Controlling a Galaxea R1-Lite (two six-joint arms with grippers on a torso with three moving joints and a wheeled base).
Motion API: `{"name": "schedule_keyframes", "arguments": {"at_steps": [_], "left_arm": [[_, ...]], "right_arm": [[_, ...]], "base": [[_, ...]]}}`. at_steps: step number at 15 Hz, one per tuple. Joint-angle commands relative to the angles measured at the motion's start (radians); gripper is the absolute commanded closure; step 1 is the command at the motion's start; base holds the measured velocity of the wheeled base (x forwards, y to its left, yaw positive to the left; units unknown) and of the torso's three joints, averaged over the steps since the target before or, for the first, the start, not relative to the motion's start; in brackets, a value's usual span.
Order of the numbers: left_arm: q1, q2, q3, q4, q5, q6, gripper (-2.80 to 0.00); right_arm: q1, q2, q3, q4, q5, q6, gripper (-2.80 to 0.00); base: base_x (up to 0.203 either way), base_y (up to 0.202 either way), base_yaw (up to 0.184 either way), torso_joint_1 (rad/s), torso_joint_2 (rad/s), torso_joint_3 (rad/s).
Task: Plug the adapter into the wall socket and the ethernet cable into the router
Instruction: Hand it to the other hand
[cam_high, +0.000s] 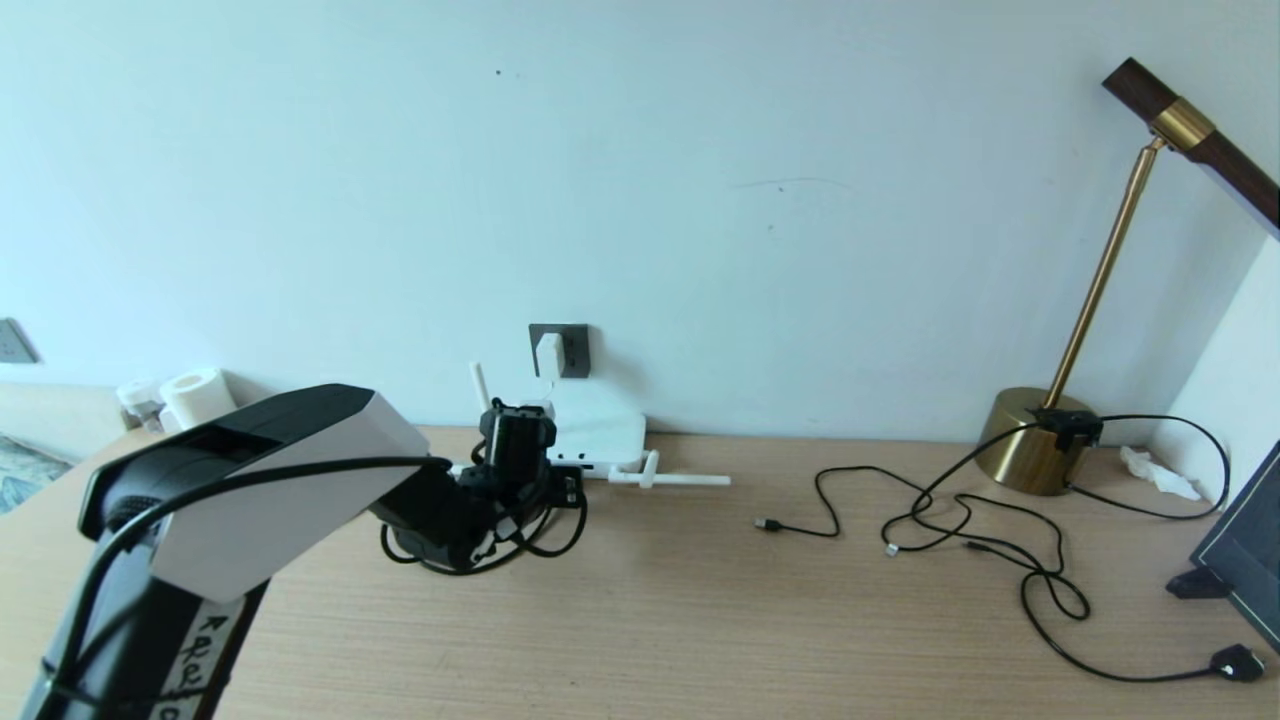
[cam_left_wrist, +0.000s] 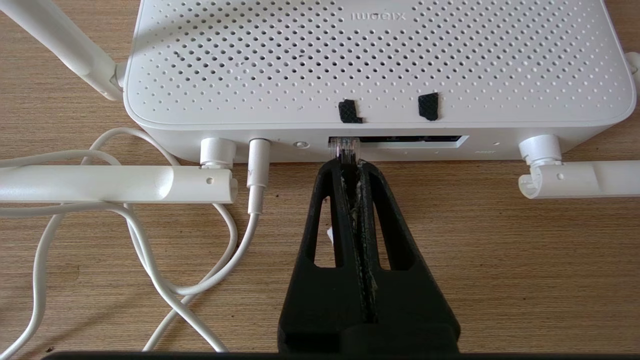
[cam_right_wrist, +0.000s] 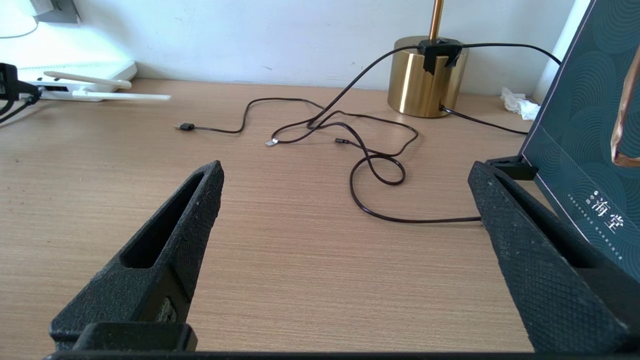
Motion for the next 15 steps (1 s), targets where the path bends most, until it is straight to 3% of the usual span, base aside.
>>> {"name": "schedule_keyframes", "arguments": {"at_steps": [1,15], "left_arm": [[0.000,-0.006,0.000,-0.005,0.002,-0.001,0.00],[0.000,-0.021,0.003,0.012,0.003,-0.001,0.00]], "right_arm": [[0.000,0.002,0.012,-0.001,0.000,0.000,-2.80],[0.000,0.002,0.012,-0.001,0.000,0.000,-2.80]], "base": [[0.000,0.000,0.000,0.000,0.00,0.000],[0.000,0.000,0.000,0.000,0.00,0.000]]}}
